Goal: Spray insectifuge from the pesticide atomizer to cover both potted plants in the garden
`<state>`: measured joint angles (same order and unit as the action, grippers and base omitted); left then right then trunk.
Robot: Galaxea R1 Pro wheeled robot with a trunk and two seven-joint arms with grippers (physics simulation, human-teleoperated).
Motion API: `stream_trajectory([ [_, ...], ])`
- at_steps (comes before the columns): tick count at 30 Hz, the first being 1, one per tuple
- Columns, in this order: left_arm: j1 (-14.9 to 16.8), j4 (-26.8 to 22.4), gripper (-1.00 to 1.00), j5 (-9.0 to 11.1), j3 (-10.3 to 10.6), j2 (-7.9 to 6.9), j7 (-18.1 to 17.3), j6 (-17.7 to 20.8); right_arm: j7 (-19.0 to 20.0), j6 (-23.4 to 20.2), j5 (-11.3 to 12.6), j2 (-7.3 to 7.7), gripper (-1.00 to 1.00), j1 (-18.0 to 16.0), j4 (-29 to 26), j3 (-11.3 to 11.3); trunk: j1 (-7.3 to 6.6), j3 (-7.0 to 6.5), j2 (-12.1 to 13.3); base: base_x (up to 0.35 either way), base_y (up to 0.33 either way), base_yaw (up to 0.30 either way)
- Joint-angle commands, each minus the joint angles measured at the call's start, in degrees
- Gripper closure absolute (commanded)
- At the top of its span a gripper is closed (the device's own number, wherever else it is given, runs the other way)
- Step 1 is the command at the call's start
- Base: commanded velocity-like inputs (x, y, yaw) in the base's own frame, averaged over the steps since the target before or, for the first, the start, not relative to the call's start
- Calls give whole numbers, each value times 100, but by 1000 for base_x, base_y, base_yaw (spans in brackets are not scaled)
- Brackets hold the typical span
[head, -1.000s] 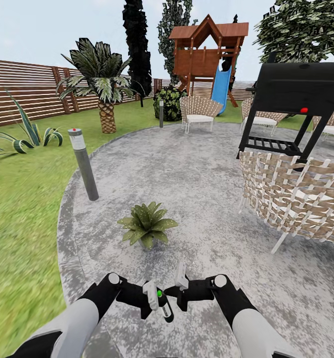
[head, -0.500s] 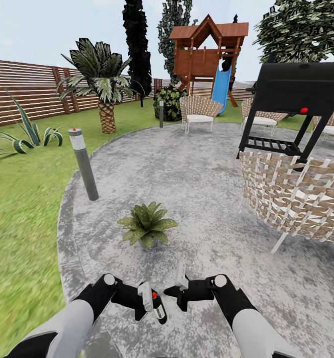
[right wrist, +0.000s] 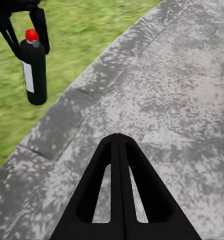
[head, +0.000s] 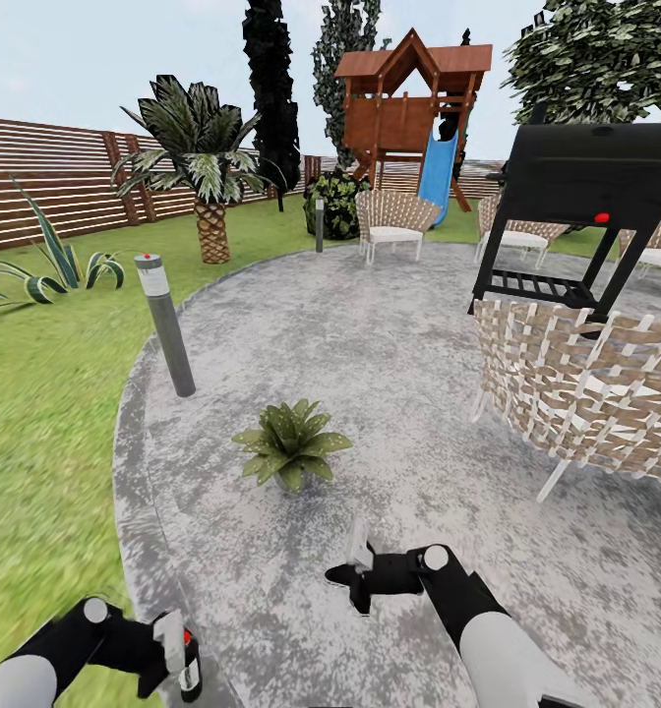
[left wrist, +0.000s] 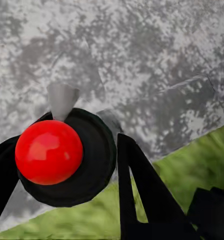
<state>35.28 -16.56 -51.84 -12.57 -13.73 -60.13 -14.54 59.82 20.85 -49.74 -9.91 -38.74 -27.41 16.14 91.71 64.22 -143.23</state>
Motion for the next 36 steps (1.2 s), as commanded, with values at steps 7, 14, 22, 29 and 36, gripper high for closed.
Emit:
stream_trajectory([
  [7,-181,680,100,1008,-324,25,2357,-30,-4284,29,-31,566,100,21,1966,55,-1,5,-2,0,0,0],
  [14,-505,776,100,2847,-356,4,3488,-32,-7177,151,709,755,-100,499,2453,72,-1,5,-2,0,0,0],
  [22,-1106,778,100,4137,-451,-22,4737,-365,-7495,965,2124,1265,-100,1241,2461,72,-1,5,-2,0,0,0],
  [29,-1451,786,100,4400,-466,-29,4771,-952,-7464,990,2119,1079,-100,1377,2583,48,-1,5,-2,0,0,0],
  [36,-1454,795,100,4400,-457,-16,4765,-961,-7459,978,2118,1052,-100,1388,2589,55,-1,5,-2,0,0,0],
])
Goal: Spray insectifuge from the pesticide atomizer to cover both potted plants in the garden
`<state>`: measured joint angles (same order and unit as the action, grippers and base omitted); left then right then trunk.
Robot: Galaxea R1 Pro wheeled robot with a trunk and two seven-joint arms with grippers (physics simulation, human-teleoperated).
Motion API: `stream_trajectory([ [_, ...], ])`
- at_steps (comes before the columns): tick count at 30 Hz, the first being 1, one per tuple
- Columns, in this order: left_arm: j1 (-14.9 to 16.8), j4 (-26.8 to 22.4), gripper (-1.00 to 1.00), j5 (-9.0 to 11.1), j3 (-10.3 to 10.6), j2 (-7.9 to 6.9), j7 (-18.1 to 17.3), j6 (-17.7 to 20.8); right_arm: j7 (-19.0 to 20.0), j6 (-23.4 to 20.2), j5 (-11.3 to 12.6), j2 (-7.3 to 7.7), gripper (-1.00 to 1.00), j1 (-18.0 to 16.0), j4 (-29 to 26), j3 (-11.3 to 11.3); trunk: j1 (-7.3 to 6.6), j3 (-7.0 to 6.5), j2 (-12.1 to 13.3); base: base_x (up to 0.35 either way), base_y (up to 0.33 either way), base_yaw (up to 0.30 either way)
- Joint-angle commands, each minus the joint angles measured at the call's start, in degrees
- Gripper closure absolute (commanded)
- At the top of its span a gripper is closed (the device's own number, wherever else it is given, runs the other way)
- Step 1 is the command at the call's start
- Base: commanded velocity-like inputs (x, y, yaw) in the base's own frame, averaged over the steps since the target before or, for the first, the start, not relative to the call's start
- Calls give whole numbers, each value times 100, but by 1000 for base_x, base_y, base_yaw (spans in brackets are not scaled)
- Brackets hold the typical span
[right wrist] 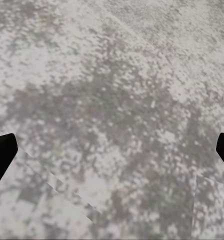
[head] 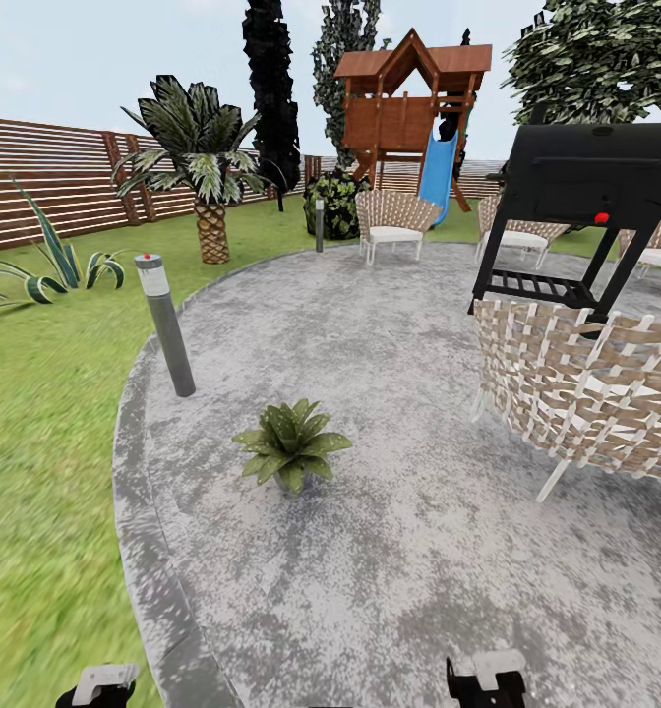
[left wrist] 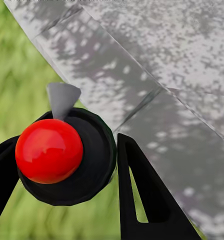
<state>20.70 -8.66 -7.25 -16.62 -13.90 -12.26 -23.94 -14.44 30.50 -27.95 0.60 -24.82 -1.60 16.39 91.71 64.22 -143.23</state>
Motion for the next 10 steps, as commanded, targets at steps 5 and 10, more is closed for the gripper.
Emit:
stream_trajectory([
  [5,4,0,100,-48,-59,26,-20,-74,-29,9,-61,-25,-100,86,11,31,-1,5,-2,0,0,0],
  [10,4,-33,100,-26,-69,28,-14,-88,-30,9,-60,-30,-100,108,11,30,-1,5,-2,0,0,0],
])
